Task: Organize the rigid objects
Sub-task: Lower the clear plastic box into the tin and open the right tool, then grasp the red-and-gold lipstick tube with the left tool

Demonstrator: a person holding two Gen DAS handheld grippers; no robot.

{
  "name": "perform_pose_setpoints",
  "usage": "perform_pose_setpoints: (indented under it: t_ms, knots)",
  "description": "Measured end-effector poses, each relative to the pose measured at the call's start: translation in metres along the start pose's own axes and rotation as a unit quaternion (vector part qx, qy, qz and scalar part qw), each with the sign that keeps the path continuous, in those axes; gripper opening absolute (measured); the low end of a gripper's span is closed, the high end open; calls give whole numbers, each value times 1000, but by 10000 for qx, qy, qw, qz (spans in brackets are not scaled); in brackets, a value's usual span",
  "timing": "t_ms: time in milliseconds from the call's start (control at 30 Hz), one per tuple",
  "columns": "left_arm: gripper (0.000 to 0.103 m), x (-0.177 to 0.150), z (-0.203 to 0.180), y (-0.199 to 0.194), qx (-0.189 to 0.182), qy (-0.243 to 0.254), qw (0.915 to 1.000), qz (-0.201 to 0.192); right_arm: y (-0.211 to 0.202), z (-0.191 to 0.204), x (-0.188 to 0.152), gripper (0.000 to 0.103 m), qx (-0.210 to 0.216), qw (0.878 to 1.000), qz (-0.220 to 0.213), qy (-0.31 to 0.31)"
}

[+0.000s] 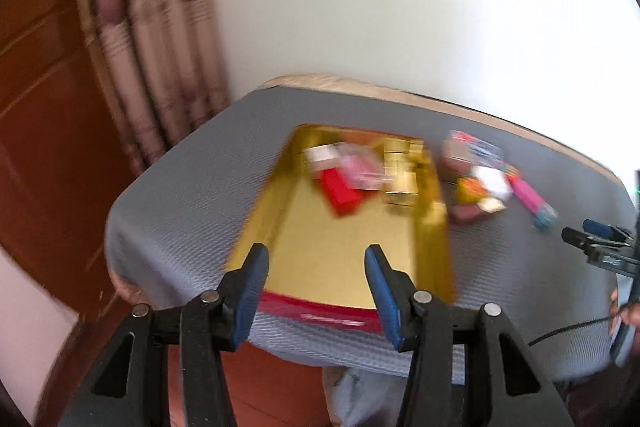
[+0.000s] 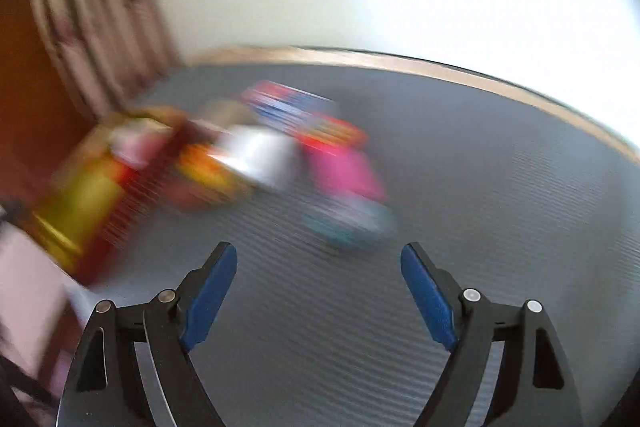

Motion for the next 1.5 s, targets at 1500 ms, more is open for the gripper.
perform_pose_setpoints:
  t_ms: [1500]
  knots:
    - [20, -7, -216, 97, -1691, 2613, 9385, 1493, -41, -91, -44, 95, 533, 9912, -411, 1137]
Point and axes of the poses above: each gripper's, at about its wrist camera, not at the fingertips, and y roughly the way its jaws point, z to its left, x to its top, the point moved 9 cm from there along y, roughly the way its jaws point, and after that the axes turned 15 degrees about x, right-handed, at the moved point
